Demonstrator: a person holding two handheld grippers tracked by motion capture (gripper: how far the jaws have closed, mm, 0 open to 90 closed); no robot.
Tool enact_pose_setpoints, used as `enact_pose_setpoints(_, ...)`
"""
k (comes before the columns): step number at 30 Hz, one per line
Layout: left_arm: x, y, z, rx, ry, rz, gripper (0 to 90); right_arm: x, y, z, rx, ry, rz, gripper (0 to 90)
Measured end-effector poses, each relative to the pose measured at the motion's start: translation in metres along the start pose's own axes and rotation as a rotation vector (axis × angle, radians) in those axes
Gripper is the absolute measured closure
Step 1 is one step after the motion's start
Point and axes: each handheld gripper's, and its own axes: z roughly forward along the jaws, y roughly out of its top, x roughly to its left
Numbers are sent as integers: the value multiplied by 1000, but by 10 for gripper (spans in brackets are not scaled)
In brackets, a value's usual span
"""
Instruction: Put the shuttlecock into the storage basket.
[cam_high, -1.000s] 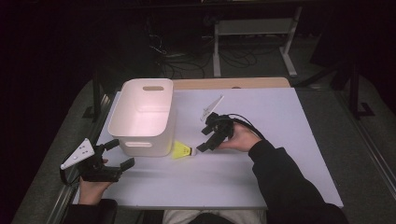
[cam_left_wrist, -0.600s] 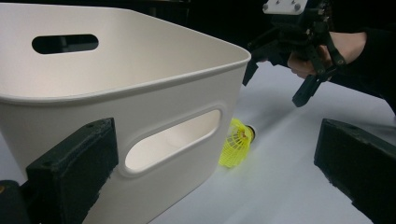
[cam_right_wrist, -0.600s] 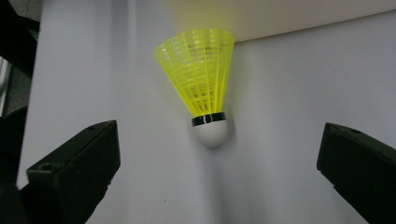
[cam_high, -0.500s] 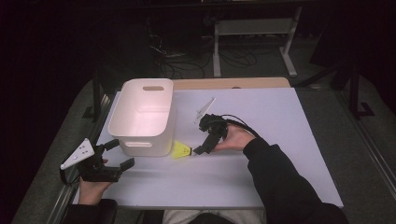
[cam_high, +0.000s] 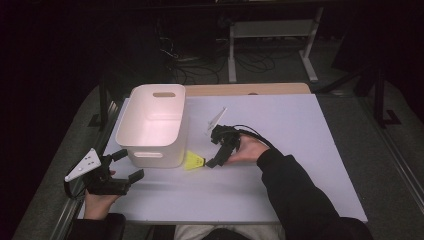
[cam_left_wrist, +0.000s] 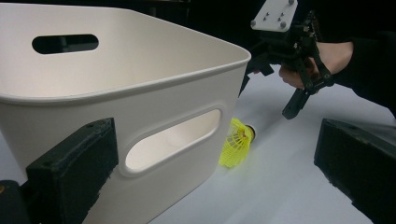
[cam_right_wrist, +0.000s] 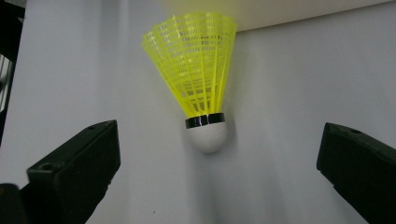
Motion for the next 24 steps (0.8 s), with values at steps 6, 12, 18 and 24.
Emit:
enact_pose_setpoints(6, 0, 0, 0, -1, -1, -1, 0, -3, -1, 3, 5, 5, 2, 0)
enact_pose_setpoints(12, 0, 0, 0, -1, 0, -1, 0, -4, -2, 10, 21, 7, 2, 0)
enact_pose_setpoints(18, 0, 0, 0, -3, 0, -1, 0, -5, -2, 16, 28, 25, -10, 53)
enact_pose_setpoints(24, 0, 0, -1, -3, -2, -1, 0, -5, -2, 20, 20, 43, -21, 124)
